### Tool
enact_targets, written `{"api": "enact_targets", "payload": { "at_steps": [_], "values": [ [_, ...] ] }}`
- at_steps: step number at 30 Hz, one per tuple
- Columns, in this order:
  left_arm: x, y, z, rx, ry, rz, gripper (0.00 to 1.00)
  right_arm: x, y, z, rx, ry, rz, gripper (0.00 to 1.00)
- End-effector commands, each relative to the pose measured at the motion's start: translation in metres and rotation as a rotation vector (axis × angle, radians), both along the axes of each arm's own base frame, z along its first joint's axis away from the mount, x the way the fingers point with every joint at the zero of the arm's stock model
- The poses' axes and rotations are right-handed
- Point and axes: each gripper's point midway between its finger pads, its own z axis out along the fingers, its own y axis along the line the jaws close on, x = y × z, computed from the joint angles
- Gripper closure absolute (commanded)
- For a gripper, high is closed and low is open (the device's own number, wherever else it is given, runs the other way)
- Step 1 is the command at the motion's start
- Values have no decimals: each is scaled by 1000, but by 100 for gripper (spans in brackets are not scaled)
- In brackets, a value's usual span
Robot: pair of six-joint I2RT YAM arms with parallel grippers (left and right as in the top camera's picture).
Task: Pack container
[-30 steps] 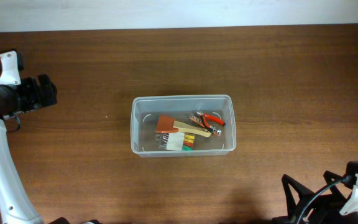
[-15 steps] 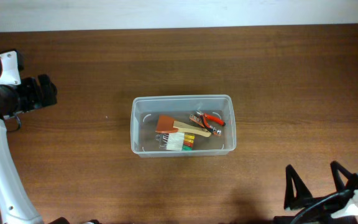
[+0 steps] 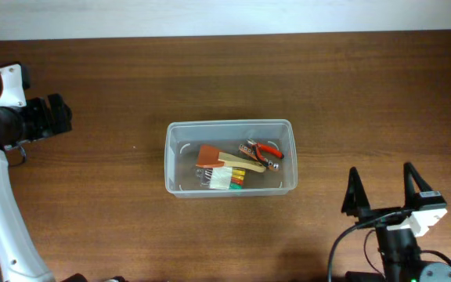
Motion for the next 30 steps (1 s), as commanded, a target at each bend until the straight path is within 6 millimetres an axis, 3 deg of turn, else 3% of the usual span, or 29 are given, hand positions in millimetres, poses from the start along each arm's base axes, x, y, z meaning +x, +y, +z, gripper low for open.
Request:
{"api": "enact_targets", "payload": {
  "at_steps": [1, 14, 22, 30],
  "values": [
    [2, 0, 7, -5, -22, 5, 1, 3, -4, -14, -9, -36, -18, 1],
    [2, 0, 7, -5, -22, 5, 1, 11, -6, -34, -23, -7, -33, 1],
    [2, 0, 7, -5, -22, 5, 1, 27, -8, -91, -11, 112, -32, 1],
    [2, 0, 7, -5, -22, 5, 1, 35, -9, -133, -2, 201, -31, 1]
  ]
}}
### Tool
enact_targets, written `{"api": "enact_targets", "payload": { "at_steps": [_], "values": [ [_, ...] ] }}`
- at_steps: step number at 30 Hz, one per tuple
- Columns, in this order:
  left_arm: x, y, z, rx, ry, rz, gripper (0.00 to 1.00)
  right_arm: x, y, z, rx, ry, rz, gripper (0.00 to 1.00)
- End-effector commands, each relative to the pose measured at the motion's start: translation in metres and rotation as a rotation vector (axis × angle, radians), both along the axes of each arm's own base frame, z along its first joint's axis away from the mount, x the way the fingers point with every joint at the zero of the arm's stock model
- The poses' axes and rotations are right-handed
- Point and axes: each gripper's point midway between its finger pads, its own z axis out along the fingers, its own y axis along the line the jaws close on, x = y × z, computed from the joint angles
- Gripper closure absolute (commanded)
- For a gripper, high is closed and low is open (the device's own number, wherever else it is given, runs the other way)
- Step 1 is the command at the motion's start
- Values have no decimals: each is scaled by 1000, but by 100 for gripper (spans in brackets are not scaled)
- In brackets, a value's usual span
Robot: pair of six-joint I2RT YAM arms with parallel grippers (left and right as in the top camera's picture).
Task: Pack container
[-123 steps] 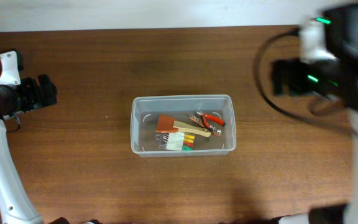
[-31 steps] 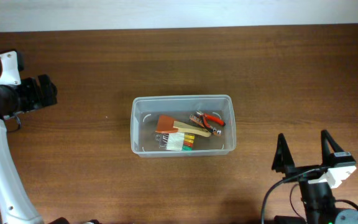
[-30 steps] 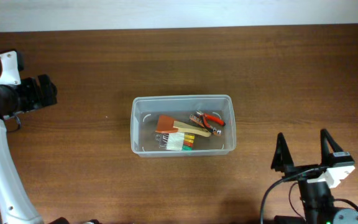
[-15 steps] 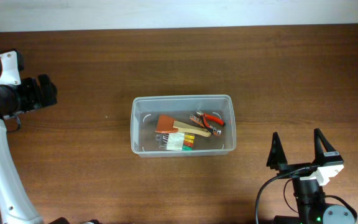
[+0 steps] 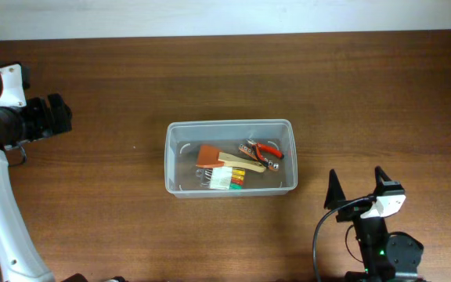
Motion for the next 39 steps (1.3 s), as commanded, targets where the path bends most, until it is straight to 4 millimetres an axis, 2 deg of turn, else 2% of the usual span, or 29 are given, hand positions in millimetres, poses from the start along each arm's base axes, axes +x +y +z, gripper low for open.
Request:
{"api": "enact_targets", "payload": {
  "at_steps": [1, 5, 15, 21, 39],
  "values": [
    [2, 0, 7, -5, -22, 5, 1, 2, -4, -18, -1, 28, -21, 1],
    [2, 0, 7, -5, -22, 5, 1, 5, -5, -27, -1, 22, -21, 1],
    [2, 0, 7, -5, -22, 5, 1, 7, -8, -20, -7, -25, -42, 1],
    [2, 0, 7, -5, -22, 5, 1, 7, -8, -33, -2, 27, -42, 1],
    [2, 0, 7, -5, -22, 5, 1, 7, -8, -33, -2, 27, -42, 1]
  ]
}}
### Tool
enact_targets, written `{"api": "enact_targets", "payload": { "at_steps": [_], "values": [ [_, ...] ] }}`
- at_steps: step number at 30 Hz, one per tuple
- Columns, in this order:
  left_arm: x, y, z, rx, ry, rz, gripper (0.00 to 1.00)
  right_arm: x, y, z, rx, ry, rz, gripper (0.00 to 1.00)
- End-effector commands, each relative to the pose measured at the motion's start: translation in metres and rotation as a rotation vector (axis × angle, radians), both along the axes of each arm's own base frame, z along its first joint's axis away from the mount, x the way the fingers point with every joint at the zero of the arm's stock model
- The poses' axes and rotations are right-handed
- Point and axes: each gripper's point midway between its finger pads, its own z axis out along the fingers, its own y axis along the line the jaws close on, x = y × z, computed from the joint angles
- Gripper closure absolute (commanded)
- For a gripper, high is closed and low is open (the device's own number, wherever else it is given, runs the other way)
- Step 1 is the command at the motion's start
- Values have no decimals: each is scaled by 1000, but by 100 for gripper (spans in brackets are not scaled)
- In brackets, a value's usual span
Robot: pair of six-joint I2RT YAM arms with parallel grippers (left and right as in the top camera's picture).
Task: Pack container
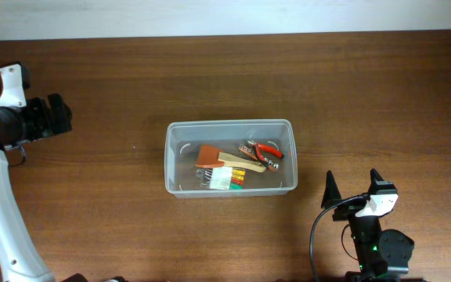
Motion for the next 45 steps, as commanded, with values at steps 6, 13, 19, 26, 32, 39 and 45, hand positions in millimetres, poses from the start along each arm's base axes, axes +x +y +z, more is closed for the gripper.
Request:
{"api": "enact_targets", "payload": {
  "at_steps": [6, 13, 19, 26, 32, 39, 45],
  "values": [
    [2, 0, 7, -5, -22, 5, 1, 0, -4, -2, -1, 0, -23, 1],
    [2, 0, 7, -5, -22, 5, 1, 0, -4, -2, -1, 0, -23, 1],
    [2, 0, 7, -5, -22, 5, 1, 0, -4, -2, -1, 0, -23, 1],
    [2, 0, 7, -5, -22, 5, 1, 0, -4, -2, -1, 0, -23, 1],
    [-2, -6, 15, 5, -44, -8, 1, 0, -4, -2, -1, 0, -23, 1],
    [-35, -72, 41, 34, -141, -166, 1, 0, -4, -2, -1, 0, -23, 1],
    [-90, -136, 29, 28, -177, -365, 1, 0, -4, -2, -1, 0, -23, 1]
  ]
}}
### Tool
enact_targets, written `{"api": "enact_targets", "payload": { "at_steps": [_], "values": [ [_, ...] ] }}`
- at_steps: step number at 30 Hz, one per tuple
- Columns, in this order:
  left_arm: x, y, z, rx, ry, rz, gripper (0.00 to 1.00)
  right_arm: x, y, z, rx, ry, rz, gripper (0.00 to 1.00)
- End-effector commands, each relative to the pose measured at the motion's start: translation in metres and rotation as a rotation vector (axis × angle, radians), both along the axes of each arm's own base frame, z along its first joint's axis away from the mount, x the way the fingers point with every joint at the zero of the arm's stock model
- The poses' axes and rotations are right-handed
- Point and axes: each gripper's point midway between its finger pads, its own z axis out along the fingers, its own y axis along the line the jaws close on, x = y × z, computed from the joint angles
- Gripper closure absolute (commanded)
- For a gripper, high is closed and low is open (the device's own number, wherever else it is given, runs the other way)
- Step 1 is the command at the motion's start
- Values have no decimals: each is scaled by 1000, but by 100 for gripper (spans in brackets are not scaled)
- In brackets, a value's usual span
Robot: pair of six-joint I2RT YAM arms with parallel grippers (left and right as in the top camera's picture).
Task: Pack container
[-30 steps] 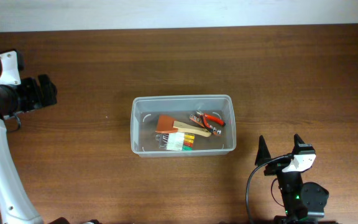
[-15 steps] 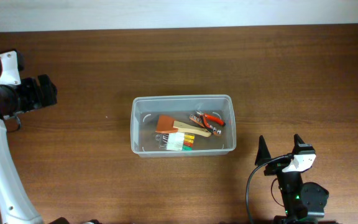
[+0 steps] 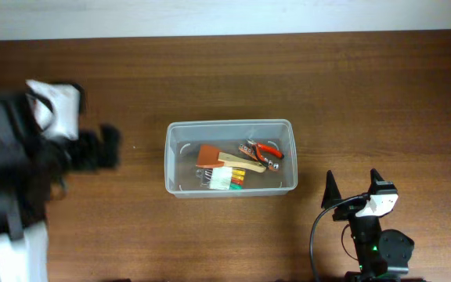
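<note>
A clear plastic container (image 3: pixel 175 157) sits mid-table. Inside lie a brown-headed brush with a wooden handle (image 3: pixel 214 157), red-handled pliers (image 3: pixel 265 151) and a pack of coloured items (image 3: pixel 229 179). My right gripper (image 3: pixel 354 185) stands open near the front edge, just right of the container's front corner, nothing between its fingers. My left gripper (image 3: pixel 100 147) is blurred by motion, left of the container; its jaws cannot be made out.
The brown wooden table (image 3: pixel 366 86) runs to a pale wall strip along the back. The left arm's white and black body (image 3: pixel 14 172) fills the left edge. A black cable (image 3: pixel 316 243) loops beside the right arm.
My left arm has moved from the far left edge toward the container and now shows blurred and larger. The right gripper and the container's contents have not moved.
My right gripper stood open at the front right, then sat further left and closer to the container's corner, and has held there since. The left arm stayed at the far left edge through the earlier moments and now sits nearer the container.
</note>
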Motion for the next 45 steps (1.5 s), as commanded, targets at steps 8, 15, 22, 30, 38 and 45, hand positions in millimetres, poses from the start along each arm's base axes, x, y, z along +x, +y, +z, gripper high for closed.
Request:
{"api": "enact_targets", "payload": {
  "at_steps": [8, 15, 22, 30, 38, 45],
  "values": [
    [-54, -30, -27, 1, -308, -108, 1, 0, -4, -2, -1, 1, -19, 1],
    [-57, -30, -29, 19, -628, -108, 1, 0, -4, -2, -1, 1, -19, 1],
    [-47, -32, -70, 14, -642, -118, 1, 0, -4, -2, -1, 1, -19, 1],
    [-25, -36, -103, 13, -732, -134, 1, 0, -4, -2, -1, 1, -19, 1],
    [-33, -36, -96, 23, -912, -133, 1, 0, -4, -2, -1, 1, -19, 1],
    [-36, -36, -102, 27, -966, -130, 1, 0, -4, -2, -1, 1, -19, 1]
  ]
}}
